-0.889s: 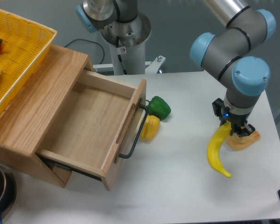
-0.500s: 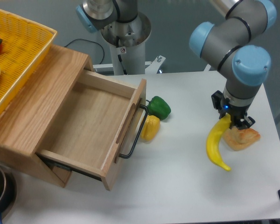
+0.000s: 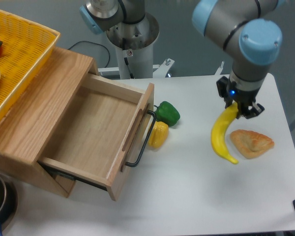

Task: Place the banana in the top drawer
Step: 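Lift the yellow banana off the table with the gripper, then carry the banana over the open wooden drawer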

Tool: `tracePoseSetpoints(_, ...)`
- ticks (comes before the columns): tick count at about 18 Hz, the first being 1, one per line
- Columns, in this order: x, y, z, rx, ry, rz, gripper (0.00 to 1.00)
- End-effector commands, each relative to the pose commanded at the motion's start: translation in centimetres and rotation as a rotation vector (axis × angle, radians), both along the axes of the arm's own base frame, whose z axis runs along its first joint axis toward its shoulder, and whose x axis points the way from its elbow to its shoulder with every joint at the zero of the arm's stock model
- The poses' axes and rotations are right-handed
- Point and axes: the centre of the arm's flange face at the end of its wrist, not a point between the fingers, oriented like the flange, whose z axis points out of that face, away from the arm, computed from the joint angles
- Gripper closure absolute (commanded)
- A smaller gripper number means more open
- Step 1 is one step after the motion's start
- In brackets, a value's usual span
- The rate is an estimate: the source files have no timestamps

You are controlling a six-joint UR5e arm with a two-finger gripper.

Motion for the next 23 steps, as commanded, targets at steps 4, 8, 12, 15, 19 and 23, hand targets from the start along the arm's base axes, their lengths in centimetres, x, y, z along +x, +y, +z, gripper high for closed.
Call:
tracePoseSetpoints(4, 3.0, 0.3, 2.7, 0.072, -0.021, 0.082, 0.8)
tracePoseSetpoints(8, 6.2, 0.1, 5.6, 0.126, -0.032, 0.089, 0.8)
tracePoseSetpoints(12, 9.4, 1.5, 7.3, 0.139, -0.03, 0.07, 0.79)
tracePoseSetpoints(15, 11.5, 2.9, 7.9, 0.146, -0.026, 0.071, 0.79)
tracePoseSetpoints(19, 15.4, 5.7, 8.2, 0.15, -0.028, 0.082, 0.78)
tracePoseSetpoints(23, 19.5, 8.6, 8.0, 0.145, -0.039, 0.05, 0.78)
